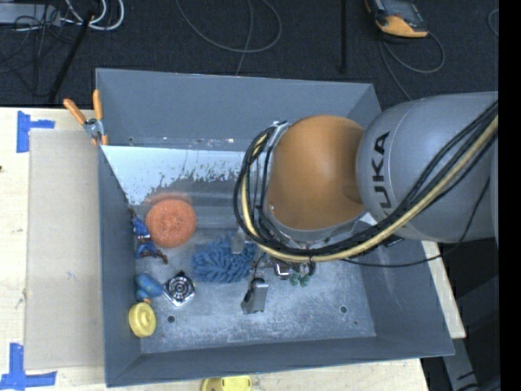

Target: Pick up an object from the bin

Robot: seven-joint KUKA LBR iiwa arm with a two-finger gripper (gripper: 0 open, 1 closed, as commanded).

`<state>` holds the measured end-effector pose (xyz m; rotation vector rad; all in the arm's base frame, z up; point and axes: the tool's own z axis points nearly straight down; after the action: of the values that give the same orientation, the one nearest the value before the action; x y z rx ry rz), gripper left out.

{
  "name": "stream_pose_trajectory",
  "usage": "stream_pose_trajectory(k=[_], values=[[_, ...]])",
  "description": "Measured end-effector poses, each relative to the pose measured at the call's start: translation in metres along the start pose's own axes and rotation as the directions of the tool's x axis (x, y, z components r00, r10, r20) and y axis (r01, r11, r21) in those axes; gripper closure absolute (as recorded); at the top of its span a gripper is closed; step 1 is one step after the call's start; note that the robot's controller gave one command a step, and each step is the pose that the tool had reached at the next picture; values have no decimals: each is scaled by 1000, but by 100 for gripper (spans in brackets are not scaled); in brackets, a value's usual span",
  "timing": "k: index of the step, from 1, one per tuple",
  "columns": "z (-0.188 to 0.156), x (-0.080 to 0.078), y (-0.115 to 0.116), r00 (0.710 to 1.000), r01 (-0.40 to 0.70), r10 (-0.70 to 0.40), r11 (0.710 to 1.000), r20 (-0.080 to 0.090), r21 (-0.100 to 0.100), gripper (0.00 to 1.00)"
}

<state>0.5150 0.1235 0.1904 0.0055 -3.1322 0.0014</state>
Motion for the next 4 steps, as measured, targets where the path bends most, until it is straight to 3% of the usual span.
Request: stream_pose_trajectory(k=[1,2,3,4], values=[[-2,0,0,1000,-1,1,1000,3,0,0],[-19,-24,11,1000,5,-5,1000,8,-1,0],[12,-38,8,999,35,-35,999,20,-3,0],[102,-46,8,998,-63,63,998,9,-2,100]])
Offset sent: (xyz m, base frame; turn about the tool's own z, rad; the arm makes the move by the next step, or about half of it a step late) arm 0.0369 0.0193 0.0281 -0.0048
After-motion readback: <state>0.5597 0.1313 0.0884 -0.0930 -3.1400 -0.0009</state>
